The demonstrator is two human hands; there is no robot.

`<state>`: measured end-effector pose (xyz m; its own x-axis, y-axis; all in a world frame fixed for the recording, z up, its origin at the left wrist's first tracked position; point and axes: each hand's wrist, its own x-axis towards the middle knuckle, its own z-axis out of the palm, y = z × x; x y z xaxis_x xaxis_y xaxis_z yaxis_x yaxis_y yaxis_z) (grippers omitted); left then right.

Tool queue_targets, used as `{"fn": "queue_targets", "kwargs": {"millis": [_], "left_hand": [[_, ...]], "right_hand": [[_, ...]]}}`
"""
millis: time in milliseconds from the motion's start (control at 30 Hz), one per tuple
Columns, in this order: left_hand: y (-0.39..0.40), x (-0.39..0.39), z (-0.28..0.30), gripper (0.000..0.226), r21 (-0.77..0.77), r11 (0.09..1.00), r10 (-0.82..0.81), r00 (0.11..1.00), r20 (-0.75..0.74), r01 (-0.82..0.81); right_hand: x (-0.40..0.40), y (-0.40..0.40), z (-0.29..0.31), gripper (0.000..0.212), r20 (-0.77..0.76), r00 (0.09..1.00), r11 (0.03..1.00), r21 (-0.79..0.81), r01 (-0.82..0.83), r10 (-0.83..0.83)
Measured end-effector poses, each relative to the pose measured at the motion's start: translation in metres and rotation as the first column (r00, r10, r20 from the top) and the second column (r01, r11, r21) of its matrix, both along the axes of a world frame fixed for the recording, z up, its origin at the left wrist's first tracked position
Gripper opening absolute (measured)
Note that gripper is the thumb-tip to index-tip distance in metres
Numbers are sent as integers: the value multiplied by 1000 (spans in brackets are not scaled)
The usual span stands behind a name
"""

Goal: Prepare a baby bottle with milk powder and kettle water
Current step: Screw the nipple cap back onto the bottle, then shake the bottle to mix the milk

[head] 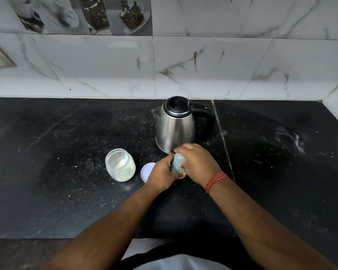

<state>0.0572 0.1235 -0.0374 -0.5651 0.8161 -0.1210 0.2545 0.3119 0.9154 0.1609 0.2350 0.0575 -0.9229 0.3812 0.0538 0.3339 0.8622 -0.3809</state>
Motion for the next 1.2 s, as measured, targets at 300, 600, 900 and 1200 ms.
{"fn": "queue_targets", "kwargs": {"millis": [300,600,900,1200], "left_hand": [[-1,0,1,44,7,1000,-10,1000,-5,10],[-6,3,13,61,-9,998,-66,998,6,67],[-18,7,36,44,11,999,-49,997,53,49],[-18,18,81,55,139,990,28,983,-181,-2]], "right_hand": [[6,-12,-20,59,-117,993,999,17,29,-27],[7,-4,-19,78,48,995,941,-324,98,-87],[23,1,-22,64,-233,909,792,-592,149,-345],[24,-9,3,85,-309,853,634,-773,32,-420]]}}
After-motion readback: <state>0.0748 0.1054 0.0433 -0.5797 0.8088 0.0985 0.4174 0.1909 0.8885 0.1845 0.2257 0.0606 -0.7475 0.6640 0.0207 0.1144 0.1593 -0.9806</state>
